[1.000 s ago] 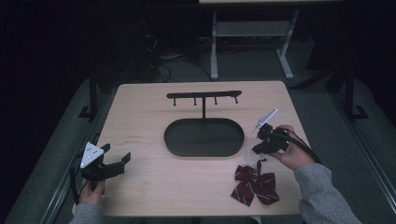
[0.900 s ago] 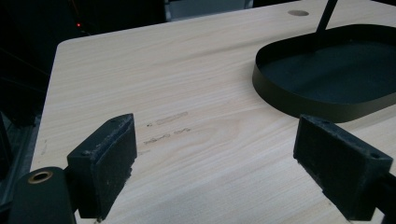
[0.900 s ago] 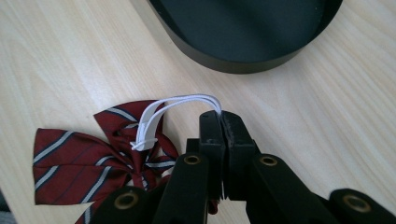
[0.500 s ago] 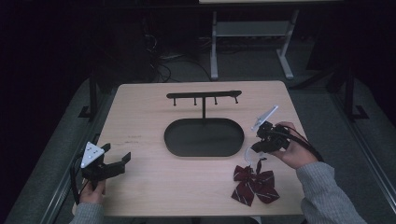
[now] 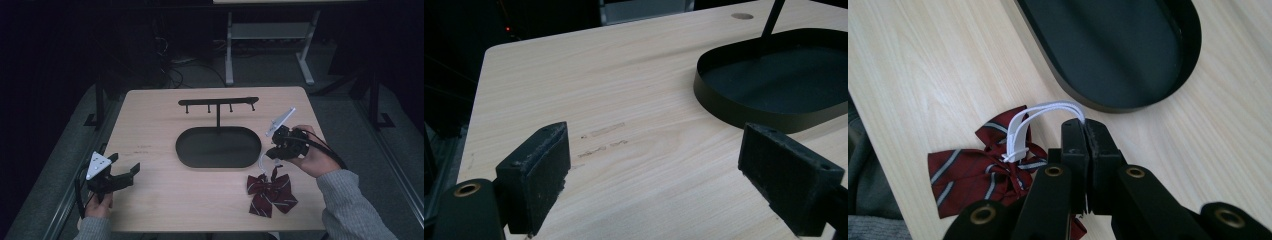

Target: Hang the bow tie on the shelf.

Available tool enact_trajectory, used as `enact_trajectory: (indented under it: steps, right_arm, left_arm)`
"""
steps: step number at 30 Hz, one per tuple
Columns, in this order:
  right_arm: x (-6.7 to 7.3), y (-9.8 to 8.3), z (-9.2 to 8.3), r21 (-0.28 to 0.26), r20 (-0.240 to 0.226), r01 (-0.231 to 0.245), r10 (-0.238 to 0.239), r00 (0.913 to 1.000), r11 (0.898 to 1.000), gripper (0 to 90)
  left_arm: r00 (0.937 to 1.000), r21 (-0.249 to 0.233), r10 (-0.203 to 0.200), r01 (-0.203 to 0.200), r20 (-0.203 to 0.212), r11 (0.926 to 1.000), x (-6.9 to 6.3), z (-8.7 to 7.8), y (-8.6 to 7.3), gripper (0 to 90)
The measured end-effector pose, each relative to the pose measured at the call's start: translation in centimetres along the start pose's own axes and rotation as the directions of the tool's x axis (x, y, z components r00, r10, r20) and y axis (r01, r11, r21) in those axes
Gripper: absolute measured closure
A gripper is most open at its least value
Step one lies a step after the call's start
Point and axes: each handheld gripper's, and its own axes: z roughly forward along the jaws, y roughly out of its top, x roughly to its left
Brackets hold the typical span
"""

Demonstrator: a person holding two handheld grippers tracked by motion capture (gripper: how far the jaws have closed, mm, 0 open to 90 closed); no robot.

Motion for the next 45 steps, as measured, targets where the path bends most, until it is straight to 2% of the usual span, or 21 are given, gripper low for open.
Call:
enact_trajectory:
  steps: [6, 11, 23, 31, 45]
  right_arm:
    - [0.4, 1.0, -1.0, -0.004, 0.008, 0.020, -0.020, 0.9998, 1.000, 87.6]
    - [0.5, 1.7, -1.6, -0.009, 0.016, 0.036, -0.036, 0.9992, 0.999, 87.7]
    - [1.0, 3.7, -2.4, -0.009, 0.019, 0.076, -0.075, 0.9970, 0.997, 87.8]
    - [0.9, 4.9, -2.9, -0.017, 0.013, 0.093, -0.093, 0.9956, 0.996, 87.9]
    - [0.7, 7.2, -3.6, -0.029, 0.020, 0.116, -0.115, 0.9931, 0.993, 87.9]
  left_arm:
    - [0.9999, -0.006, -0.011, 0.011, -0.005, 0.9999, 0.3, -0.1, -0.1, 12.8]
    - [1.0000, -0.001, 0.003, -0.003, -0.004, 1.0000, 0.4, -0.1, -0.1, 12.8]
    - [1.0000, -0.004, 0.005, -0.005, -0.004, 1.0000, 0.3, -0.2, 0.0, 12.8]
    - [0.9999, -0.015, -0.011, 0.011, -0.007, 0.9998, 0.2, -0.2, 0.0, 12.8]
    - [0.9999, -0.015, -0.007, 0.007, -0.012, 0.9999, 0.4, -0.4, 0.0, 12.8]
